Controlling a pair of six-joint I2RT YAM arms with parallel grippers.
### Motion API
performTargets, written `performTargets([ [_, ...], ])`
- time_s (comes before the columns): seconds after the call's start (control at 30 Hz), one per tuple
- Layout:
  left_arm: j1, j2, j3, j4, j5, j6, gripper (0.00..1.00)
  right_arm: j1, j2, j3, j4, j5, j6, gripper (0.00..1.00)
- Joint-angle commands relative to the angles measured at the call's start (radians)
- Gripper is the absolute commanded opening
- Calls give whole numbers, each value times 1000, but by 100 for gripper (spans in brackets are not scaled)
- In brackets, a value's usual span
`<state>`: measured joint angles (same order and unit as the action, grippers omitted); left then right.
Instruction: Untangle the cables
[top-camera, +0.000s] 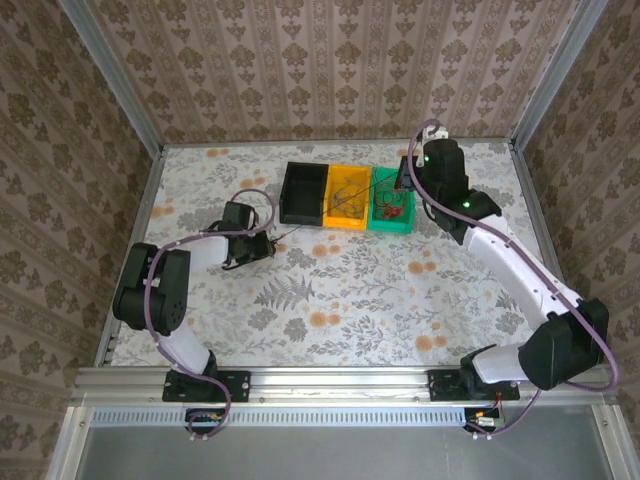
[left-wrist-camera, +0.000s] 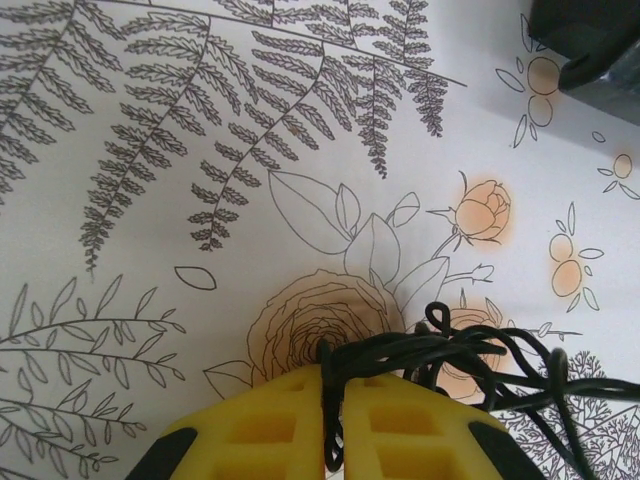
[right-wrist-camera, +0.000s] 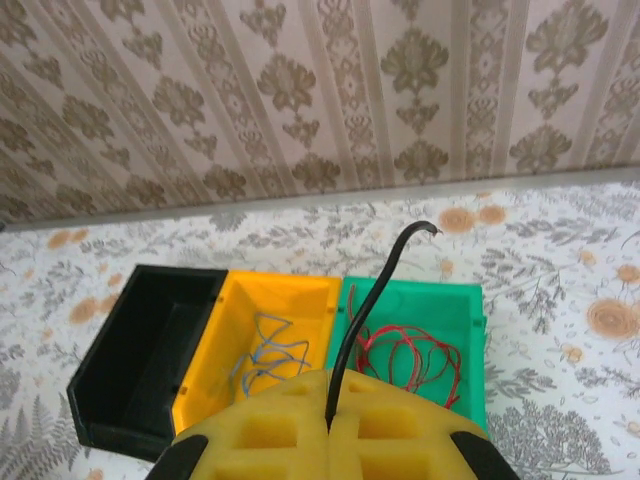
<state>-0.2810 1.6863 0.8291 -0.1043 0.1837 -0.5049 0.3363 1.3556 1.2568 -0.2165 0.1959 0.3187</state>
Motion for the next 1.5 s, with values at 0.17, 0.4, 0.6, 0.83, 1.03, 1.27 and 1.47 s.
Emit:
performTargets([
  [0.17, 23, 29, -47, -96, -96, -35, 31, -86, -68, 57, 50, 218, -19, 0],
  [0.4, 22, 14, -51, -83, -79, -37, 39, -128, -72, 99, 35, 85, -34, 0],
  [0.6, 20, 3, -45, -83, -51, -35, 31, -126, -75, 67, 22, 55, -16, 0],
  [0.83, 44, -30, -45, -119, -94, -68, 0, -183, -64, 107, -84, 179, -30, 0],
  [1.03, 69, -101, -1, -200, -206, -126, 0, -247, -75, 109, -135, 180, -30, 0],
  [1.27, 44, -169, 96, -165, -23, -31, 0, -205, -85, 42, -93, -11, -40, 0],
  [1.47, -13, -193, 276, -209, 34, 8, 0, -155, -74, -36, -95, 5, -1, 0],
])
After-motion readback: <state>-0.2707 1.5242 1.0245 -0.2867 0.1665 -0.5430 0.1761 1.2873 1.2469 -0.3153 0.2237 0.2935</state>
